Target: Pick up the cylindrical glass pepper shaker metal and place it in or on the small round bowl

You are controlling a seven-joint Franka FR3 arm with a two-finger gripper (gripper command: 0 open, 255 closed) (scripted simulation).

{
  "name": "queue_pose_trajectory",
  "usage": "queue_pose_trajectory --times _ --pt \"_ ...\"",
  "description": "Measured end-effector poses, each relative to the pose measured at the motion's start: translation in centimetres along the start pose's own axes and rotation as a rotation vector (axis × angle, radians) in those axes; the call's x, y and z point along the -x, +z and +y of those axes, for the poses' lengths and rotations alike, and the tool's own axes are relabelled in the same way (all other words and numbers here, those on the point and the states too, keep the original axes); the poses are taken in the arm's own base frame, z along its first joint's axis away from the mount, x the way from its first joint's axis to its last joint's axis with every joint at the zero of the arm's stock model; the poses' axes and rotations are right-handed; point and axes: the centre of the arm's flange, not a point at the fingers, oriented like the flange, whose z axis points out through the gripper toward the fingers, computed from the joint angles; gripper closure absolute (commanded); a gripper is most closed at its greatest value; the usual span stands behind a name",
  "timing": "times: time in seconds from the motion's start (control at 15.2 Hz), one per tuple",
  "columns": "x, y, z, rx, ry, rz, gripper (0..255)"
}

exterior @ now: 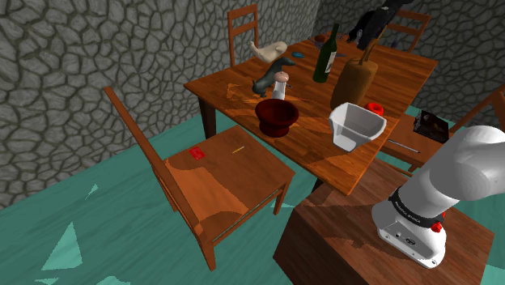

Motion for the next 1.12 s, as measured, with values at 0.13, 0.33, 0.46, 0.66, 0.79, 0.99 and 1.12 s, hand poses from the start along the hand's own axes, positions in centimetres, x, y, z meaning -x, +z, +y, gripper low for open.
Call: queue_pose_trajectory --times 0.13,0.33,0.46,0.66,0.79,0.99,1.12 --pt "-0.5 0.5 0.1 0.002 -0.002 -0.001 0" --pt "-2.5 3.0 0.4 0.013 -0.011 -0.007 0" --pt "-4.3 4.9 0.6 0.021 -0.019 -0.010 0" --pt "-6.9 7.8 0.8 0.034 -0.030 -0.016 0" --pt "-8.3 10.1 1.2 0.042 -0.038 -0.020 0" --pt "-10.8 12.7 1.6 0.056 -0.049 -0.025 0" --pt "-12.6 15.1 1.8 0.064 -0.056 -0.028 0"
